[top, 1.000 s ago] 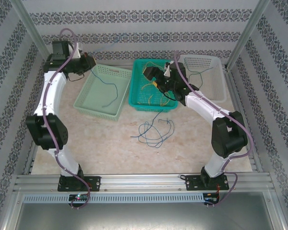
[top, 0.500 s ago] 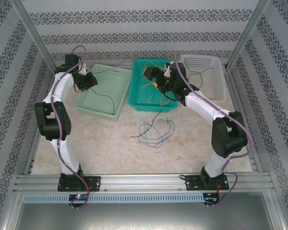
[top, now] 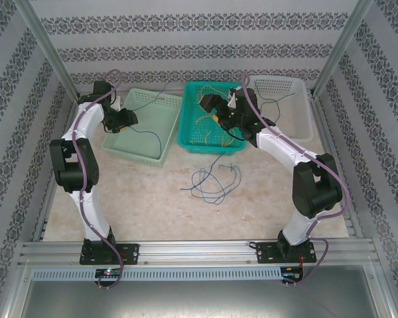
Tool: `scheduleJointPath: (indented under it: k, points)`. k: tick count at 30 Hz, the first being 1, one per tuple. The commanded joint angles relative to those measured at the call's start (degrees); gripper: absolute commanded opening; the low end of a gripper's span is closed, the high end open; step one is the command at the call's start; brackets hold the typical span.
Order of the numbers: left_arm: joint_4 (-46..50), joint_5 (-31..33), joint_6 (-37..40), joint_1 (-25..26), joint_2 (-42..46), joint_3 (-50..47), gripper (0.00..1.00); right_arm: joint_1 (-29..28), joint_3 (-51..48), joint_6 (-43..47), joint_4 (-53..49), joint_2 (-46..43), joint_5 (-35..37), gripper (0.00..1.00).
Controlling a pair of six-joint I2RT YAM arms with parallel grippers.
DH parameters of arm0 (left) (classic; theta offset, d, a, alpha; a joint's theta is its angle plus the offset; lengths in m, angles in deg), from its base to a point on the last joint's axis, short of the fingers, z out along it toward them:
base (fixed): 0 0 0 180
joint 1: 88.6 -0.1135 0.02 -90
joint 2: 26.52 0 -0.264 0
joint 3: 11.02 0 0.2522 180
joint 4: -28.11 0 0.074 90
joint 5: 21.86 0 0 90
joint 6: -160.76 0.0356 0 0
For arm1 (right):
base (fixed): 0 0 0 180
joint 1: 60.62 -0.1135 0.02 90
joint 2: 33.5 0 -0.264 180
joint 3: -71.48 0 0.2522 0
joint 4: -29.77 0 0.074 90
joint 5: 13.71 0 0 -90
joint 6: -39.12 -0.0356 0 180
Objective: Untangle the cables
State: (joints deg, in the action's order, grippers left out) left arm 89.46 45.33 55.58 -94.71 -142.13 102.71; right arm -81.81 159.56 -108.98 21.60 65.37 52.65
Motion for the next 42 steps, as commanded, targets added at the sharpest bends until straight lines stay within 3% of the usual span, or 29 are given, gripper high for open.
scheduleJointPath:
  k: [1, 5, 7, 13, 17, 20, 27, 37, 42]
  points:
    - [4.8, 2.6, 1.4, -0.3, -0.8, 1.8, 0.63, 0.6, -1.4, -0.1, 0.7, -2.0, 0.2, 0.97]
    - [8.2, 0.1, 2.5, -0.3, -2.2, 5.3, 0.71, 0.7, -1.3, -0.3, 1.0, -1.6, 0.0, 0.97]
    - [8.1, -4.8, 2.4, -0.4, -3.1, 6.6, 0.74, 0.7, -1.2, -0.7, 1.4, -1.1, -0.4, 0.97]
    - [-1.8, -13.3, -0.5, -0.3, -0.4, 1.2, 0.85, 0.6, -1.5, -0.5, 1.4, -1.4, -0.7, 0.97]
    - [-5.1, -15.8, -2.1, -0.3, 1.1, -2.0, 0.85, -2.3, 0.4, 3.8, 1.0, -0.9, 1.4, 0.93]
    - [-6.9, -19.1, -3.7, -0.3, 1.7, -3.6, 0.84, -7.7, 4.7, 15.1, -1.0, 1.7, 4.0, 0.88]
    - [-8.5, -22.2, -6.0, -0.3, 2.6, -5.0, 0.84, -17.4, 17.5, 25.5, -0.8, 14.5, 3.0, 0.83]
    - [-15.8, -27.0, -13.8, -0.8, 2.3, -7.4, 0.79, -19.1, 20.4, 24.6, -0.6, 21.3, 7.3, 0.70]
    - [-16.9, -28.0, -16.0, -1.4, 3.2, -8.6, 0.84, -19.2, 22.6, 22.9, -2.3, 24.5, 6.0, 0.60]
